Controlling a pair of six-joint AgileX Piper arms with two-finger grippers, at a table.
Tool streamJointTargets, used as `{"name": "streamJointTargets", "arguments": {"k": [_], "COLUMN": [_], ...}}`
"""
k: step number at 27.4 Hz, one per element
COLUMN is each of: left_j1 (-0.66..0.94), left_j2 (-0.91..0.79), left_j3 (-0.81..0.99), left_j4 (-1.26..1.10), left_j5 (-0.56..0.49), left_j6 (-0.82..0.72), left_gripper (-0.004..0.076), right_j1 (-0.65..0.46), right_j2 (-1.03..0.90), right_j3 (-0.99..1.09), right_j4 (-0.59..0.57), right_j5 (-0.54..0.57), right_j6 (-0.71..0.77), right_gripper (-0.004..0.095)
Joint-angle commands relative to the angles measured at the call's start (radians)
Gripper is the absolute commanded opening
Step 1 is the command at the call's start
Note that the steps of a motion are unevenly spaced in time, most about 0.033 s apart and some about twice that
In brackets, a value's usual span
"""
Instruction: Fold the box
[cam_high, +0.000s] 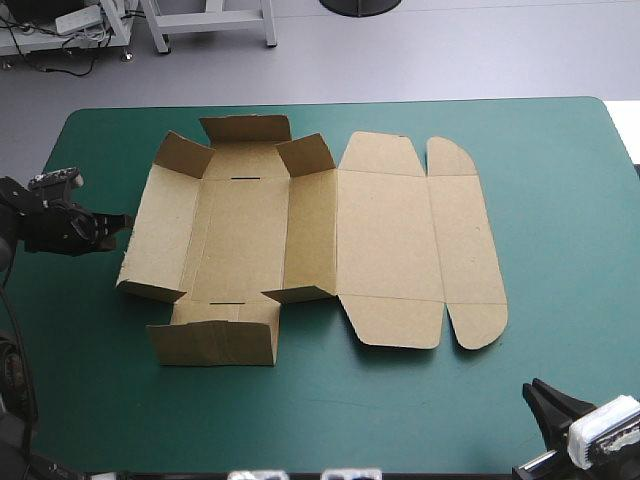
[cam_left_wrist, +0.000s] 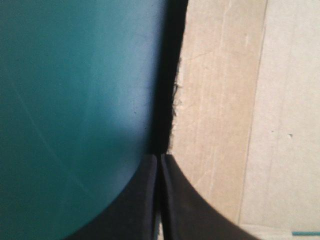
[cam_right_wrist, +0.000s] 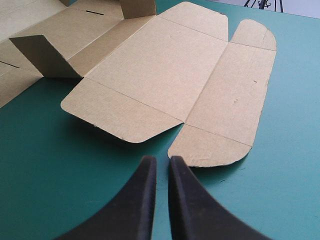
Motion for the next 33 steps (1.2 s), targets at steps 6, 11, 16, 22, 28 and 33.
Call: {"name": "streamJointTargets", "arguments": {"k": [6,11,16,22,28,33], "left_j1": [0.003,0.001,0.001,0.001,0.001,0.001], "left_j2": [0.031,0.047,0.079,0.119,0.169,0.187], "left_j3": [-0.243,-0.243,-0.241,-0.237,-0.225,-0.182], "left_j4": [-0.181,-0.203,-0.148,-0.130,-0.092,-0.120], "left_j5": [0.203,0.225,0.243,0.280,0.307,0.311], "left_j6": [0.028,0.057,0.049,0.049,0.046,0.028], "left_gripper": [0.0200,0.0394,0.0431,0.0431,0.0431,0.0431], "right_j1": [-0.006,-0.006,-0.006,-0.006,-0.006,-0.006], "right_j2": [0.021,0.021,0.021,0.021,0.021,0.021], "right_j3": [-0.022,-0.022,-0.022,-0.022,-0.022,-0.022], "right_j4": [-0.005,-0.005,-0.006,-0.006,-0.006,-0.006], "right_j5": [-0.065,-0.065,-0.065,-0.065,-0.065,-0.064], "right_j6": [0.007,0.007,0.007,0.007,0.007,0.013], "right_gripper": [0.0083,0.0083,0.0083,0.0083,0.0083,0.0083]}}
